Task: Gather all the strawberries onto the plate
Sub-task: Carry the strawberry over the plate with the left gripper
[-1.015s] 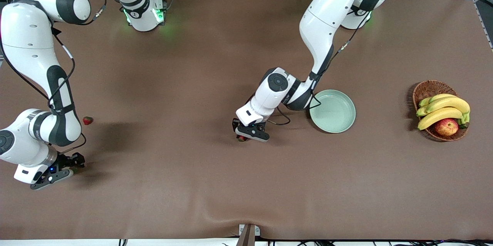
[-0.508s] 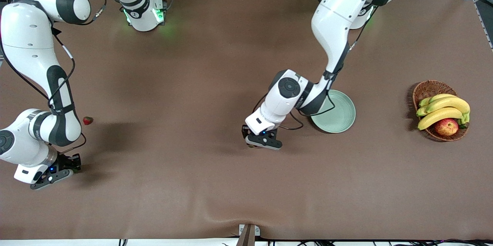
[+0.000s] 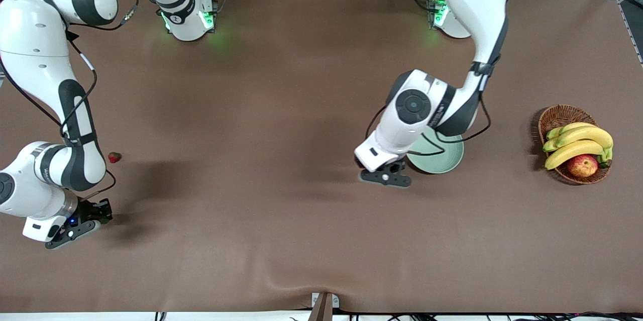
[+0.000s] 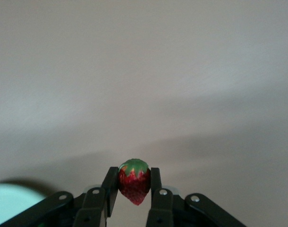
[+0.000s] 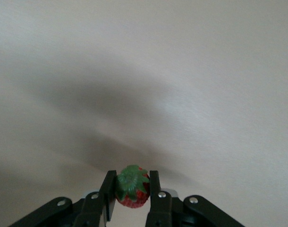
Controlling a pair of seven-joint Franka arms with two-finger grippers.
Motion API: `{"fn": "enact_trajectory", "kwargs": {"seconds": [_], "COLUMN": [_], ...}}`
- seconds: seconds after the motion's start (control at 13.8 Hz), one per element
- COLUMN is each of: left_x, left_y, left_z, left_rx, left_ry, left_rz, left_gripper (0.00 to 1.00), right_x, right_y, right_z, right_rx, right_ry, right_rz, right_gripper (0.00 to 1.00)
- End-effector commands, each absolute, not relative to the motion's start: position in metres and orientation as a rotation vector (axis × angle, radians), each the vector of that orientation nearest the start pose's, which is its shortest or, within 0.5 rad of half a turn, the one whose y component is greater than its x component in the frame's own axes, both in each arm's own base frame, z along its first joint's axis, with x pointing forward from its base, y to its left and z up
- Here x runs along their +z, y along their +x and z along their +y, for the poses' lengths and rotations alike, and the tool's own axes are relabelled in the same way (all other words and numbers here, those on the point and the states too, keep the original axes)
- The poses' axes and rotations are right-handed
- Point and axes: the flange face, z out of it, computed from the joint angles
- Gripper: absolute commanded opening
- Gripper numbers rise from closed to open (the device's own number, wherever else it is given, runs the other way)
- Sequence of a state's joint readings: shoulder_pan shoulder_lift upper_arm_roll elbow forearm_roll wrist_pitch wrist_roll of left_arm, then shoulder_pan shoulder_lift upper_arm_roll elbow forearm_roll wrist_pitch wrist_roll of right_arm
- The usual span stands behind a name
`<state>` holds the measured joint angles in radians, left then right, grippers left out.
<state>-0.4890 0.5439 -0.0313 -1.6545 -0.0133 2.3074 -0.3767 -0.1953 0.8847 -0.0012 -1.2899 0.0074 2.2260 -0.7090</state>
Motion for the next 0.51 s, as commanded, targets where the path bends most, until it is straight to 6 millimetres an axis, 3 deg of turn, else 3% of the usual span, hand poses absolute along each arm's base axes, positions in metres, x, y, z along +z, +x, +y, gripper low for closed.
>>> {"fn": "enact_trajectory", "kwargs": {"seconds": [0.0, 0.22, 0.44], "left_x": [0.314, 0.303, 0.274], "left_y": [0.573, 0.558, 0.554], "left_z": [-0.275, -0.219, -0.199], "left_rx": [-0.088, -0.012, 0.068], "left_ry": [-3.118, -3.084, -3.065], "left_rz": [0.231, 0.151, 0.117], "left_gripper": [0.0, 0.0, 0.01], "right_x": [0.249, 0.27, 0.284], "right_y": [0.735, 0.733, 0.726], "right_z": [-0.106, -0.057, 0.011], "right_rx": [-0.011, 0.039, 0.065], "right_ry": [-2.988, -2.956, -2.946], "right_rz": [-0.706, -0.547, -0.359], "right_gripper": [0.16, 0.16, 0.14]}}
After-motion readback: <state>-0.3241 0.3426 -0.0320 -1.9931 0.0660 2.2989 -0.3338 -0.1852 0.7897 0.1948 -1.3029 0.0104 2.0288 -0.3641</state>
